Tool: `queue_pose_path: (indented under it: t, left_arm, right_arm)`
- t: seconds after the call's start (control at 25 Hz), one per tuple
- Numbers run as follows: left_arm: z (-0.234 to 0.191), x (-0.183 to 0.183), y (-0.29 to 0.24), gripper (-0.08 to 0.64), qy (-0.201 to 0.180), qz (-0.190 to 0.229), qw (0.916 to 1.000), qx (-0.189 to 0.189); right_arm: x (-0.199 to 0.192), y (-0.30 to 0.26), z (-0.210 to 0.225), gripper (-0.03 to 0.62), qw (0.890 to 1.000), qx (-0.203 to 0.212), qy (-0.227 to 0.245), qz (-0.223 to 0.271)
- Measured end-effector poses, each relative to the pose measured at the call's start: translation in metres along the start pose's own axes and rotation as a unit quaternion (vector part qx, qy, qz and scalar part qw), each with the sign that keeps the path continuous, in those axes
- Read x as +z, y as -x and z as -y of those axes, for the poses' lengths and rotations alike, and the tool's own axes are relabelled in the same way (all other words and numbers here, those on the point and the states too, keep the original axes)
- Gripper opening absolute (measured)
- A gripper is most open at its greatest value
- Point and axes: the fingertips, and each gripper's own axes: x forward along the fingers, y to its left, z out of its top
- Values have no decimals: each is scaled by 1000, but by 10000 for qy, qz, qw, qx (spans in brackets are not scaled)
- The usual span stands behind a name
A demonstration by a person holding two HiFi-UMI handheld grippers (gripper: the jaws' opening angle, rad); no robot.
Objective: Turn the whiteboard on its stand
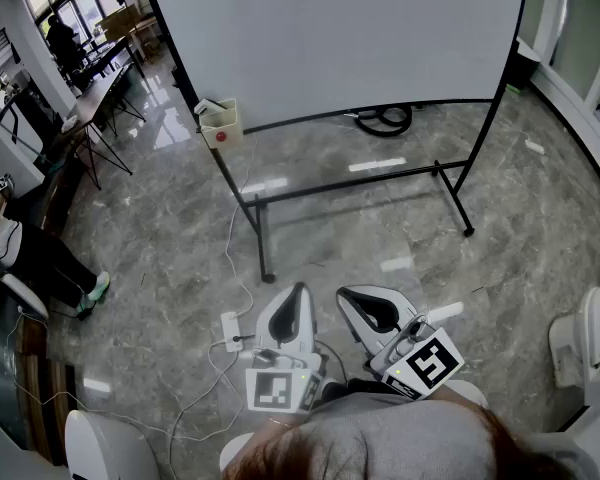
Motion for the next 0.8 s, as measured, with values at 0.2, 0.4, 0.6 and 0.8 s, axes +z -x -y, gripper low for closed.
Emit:
queue_pose_path:
  t: [0.2, 0.4, 0.6, 0.8]
  left_arm:
    - [2, -1, 0, -5, -19, -35, 10000, -2]
    - [2, -1, 2, -5, -36, -70, 10000, 7]
    - [-7, -4, 8, -5, -4, -55, 9999, 90]
    - [-14, -7, 11, -5, 47, -55, 10000, 58]
  right_arm:
    - [0, 1, -2, 6, 10000, 53, 39, -17]
    - [-1, -2, -3, 6, 10000, 81, 25, -46]
    - [-1, -5, -4, 6, 9999, 16, -68, 77]
    - [-3, -8, -4, 6, 9996, -49, -203, 189]
